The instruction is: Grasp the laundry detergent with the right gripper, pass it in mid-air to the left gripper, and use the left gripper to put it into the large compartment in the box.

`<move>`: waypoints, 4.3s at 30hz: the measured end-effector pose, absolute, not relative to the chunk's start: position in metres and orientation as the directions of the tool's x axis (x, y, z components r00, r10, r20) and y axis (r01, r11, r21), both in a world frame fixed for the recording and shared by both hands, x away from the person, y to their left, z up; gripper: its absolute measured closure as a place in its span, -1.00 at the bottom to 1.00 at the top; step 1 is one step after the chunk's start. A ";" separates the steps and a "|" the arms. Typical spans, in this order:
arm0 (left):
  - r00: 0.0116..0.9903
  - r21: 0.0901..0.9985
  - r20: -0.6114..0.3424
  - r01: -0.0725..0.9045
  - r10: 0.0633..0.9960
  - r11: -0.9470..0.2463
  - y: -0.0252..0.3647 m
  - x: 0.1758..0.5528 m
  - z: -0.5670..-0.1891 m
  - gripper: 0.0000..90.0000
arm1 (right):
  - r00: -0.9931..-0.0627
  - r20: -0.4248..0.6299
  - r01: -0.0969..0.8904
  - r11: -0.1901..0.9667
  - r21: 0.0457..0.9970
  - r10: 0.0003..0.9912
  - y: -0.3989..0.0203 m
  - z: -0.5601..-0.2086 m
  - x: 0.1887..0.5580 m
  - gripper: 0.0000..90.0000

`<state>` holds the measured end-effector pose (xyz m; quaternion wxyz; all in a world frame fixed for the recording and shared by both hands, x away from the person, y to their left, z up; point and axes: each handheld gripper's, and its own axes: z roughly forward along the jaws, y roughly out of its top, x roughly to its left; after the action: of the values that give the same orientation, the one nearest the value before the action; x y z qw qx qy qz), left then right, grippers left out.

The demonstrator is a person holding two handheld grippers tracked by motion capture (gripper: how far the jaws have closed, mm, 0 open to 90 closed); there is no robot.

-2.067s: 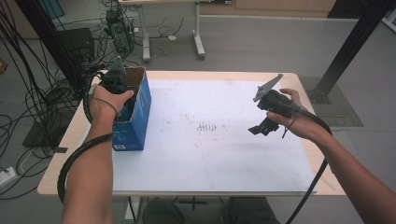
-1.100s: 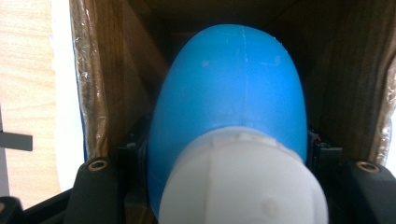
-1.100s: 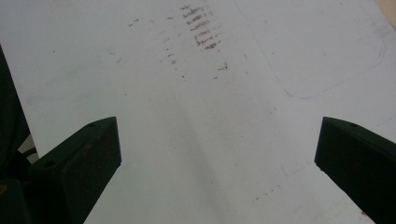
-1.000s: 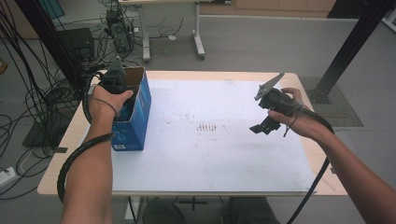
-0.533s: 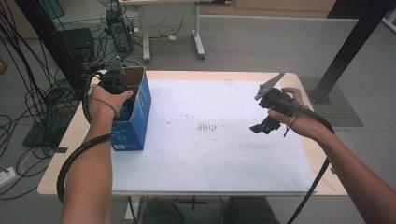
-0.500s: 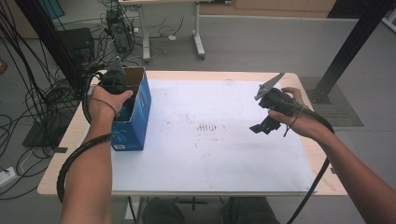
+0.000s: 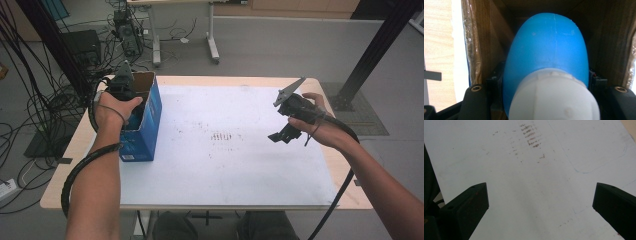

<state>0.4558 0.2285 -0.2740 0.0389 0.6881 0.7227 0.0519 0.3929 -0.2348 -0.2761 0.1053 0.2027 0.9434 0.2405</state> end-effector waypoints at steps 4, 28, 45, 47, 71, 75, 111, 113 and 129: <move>-0.051 0.129 0.014 0.991 0.999 0.049 0.229 0.456 -0.274 -0.20 | -0.896 -0.100 0.332 0.803 0.494 0.432 -0.234 -0.276 0.393 -0.99; -0.049 0.131 0.020 0.990 0.999 0.046 0.228 0.456 -0.274 -0.20 | -0.895 -0.100 0.333 0.801 0.497 0.434 -0.235 -0.274 0.393 -0.99; -0.047 0.130 0.025 0.991 0.999 0.044 0.227 0.456 -0.274 -0.20 | -0.894 -0.099 0.337 0.800 0.496 0.438 -0.238 -0.274 0.392 -0.99; -0.046 0.130 0.025 0.991 0.999 0.043 0.227 0.455 -0.274 -0.20 | -0.893 -0.099 0.337 0.800 0.497 0.438 -0.237 -0.274 0.392 -0.99; -0.023 0.165 0.040 0.986 0.999 0.016 0.225 0.451 -0.257 -0.33 | -0.893 -0.105 0.332 0.798 0.503 0.438 -0.236 -0.271 0.390 -0.99; -0.010 0.167 0.054 0.986 0.999 0.001 0.223 0.449 -0.251 -0.34 | -0.894 -0.106 0.329 0.798 0.505 0.436 -0.235 -0.270 0.390 -0.99; 0.228 0.328 0.030 0.918 0.973 -0.225 0.106 0.478 -0.179 -0.67 | -0.903 -0.100 0.331 0.825 0.458 0.418 -0.232 -0.267 0.390 -0.99; 0.241 0.325 0.019 0.916 0.970 -0.234 0.095 0.485 -0.182 -0.73 | -0.906 -0.100 0.328 0.830 0.451 0.412 -0.232 -0.267 0.391 -0.99; 0.237 0.360 -0.018 0.908 0.971 -0.215 0.062 0.511 -0.199 -0.78 | -0.910 -0.088 0.331 0.837 0.435 0.405 -0.236 -0.271 0.398 -0.99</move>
<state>0.5115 0.0621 -0.1992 0.1492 0.7720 0.6087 0.1061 0.3978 -0.2362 -0.2707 0.0887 0.1927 0.9544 0.2102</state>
